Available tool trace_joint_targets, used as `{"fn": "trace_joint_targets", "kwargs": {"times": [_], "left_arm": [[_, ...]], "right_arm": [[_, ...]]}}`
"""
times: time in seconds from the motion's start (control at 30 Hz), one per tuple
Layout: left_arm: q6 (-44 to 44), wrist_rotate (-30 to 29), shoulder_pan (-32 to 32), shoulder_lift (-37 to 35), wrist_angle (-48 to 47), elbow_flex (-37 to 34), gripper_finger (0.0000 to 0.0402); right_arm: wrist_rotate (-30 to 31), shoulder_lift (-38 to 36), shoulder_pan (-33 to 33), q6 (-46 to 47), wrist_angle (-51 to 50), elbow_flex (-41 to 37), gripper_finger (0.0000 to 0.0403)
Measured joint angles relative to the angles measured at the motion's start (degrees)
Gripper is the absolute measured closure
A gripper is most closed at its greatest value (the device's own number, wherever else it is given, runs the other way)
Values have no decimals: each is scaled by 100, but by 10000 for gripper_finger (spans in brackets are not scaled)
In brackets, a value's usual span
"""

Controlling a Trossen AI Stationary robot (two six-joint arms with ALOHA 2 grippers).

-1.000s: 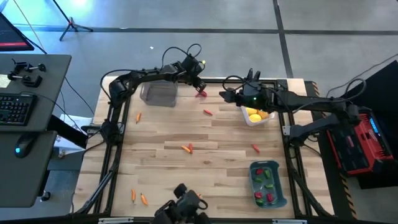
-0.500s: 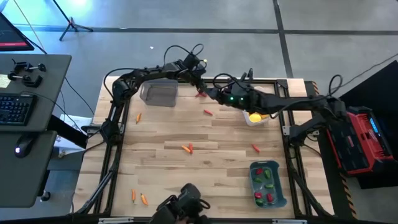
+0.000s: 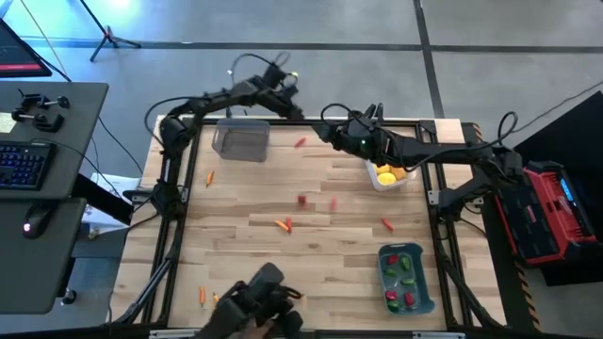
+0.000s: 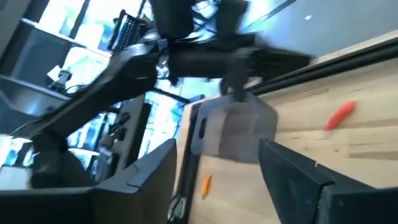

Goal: Sort produce into baskets
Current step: Put the red chili pepper into the blue bin

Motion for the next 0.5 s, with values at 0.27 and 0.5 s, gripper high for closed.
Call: {"fn": "trace_joint_targets", "kwargs": {"times": [0.27,0.5], "left_arm": [[494,19,241,-1756,-756,-1055,401],[-1146,-35,-288,-4392,975,-3706,401]], "right_arm": [[-625,0,14,-515,-815,0,229],[-2114,219,931,-784,-2051,0,229]]}}
